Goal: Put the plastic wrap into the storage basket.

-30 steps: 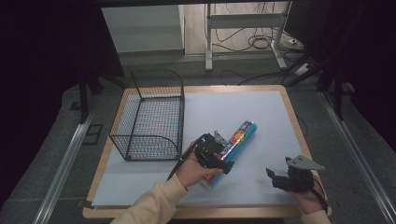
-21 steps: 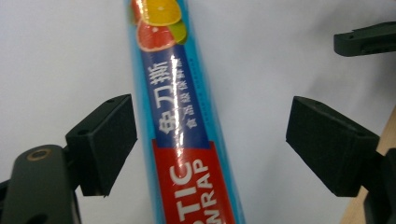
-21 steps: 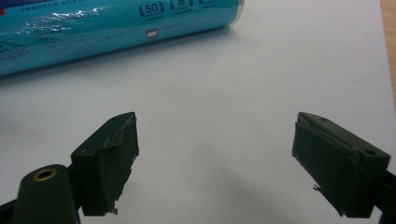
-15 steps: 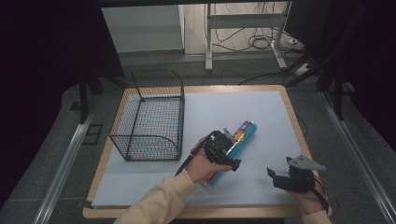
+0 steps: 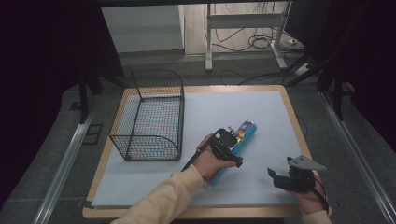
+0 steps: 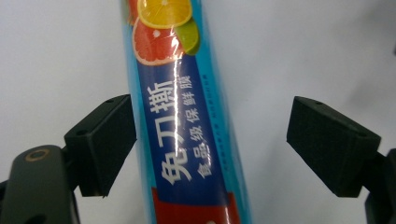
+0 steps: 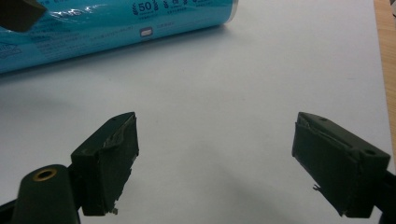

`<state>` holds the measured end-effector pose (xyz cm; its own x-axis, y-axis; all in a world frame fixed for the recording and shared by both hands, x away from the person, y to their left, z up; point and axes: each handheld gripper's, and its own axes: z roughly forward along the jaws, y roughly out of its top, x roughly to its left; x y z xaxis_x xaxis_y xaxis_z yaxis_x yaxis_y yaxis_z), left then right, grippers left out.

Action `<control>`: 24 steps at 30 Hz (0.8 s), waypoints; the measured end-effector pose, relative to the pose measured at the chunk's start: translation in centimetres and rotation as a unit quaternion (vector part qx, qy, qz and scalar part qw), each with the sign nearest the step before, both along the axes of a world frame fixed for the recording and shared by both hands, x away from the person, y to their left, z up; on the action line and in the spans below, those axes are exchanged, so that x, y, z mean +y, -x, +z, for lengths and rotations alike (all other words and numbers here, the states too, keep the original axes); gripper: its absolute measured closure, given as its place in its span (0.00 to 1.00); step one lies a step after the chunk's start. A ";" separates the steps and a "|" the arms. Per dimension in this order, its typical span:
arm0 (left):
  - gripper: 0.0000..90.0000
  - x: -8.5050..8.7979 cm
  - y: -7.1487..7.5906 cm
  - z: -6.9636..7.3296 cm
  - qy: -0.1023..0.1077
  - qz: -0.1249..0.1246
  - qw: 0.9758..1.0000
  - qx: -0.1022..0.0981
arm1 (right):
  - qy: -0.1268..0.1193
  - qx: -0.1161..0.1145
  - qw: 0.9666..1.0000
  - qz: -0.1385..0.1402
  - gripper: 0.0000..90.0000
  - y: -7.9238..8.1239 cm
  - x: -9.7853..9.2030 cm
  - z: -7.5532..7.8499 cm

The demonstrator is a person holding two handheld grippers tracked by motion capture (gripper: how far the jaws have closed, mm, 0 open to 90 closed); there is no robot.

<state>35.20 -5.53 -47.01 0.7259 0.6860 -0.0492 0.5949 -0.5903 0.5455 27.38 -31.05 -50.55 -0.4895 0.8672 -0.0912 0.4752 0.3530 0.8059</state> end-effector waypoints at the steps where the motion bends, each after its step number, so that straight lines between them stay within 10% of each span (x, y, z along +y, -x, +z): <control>1: 0.17 -0.1 -0.3 -0.2 -0.003 0.004 1.000 0.002 | 0.000 0.001 1.000 -0.001 0.16 0.0 0.0 0.0; 24: 0.25 -1.7 -3.2 -3.4 -0.077 0.025 0.993 0.086 | 0.002 0.006 1.000 -0.010 0.16 -0.2 -0.3 -0.1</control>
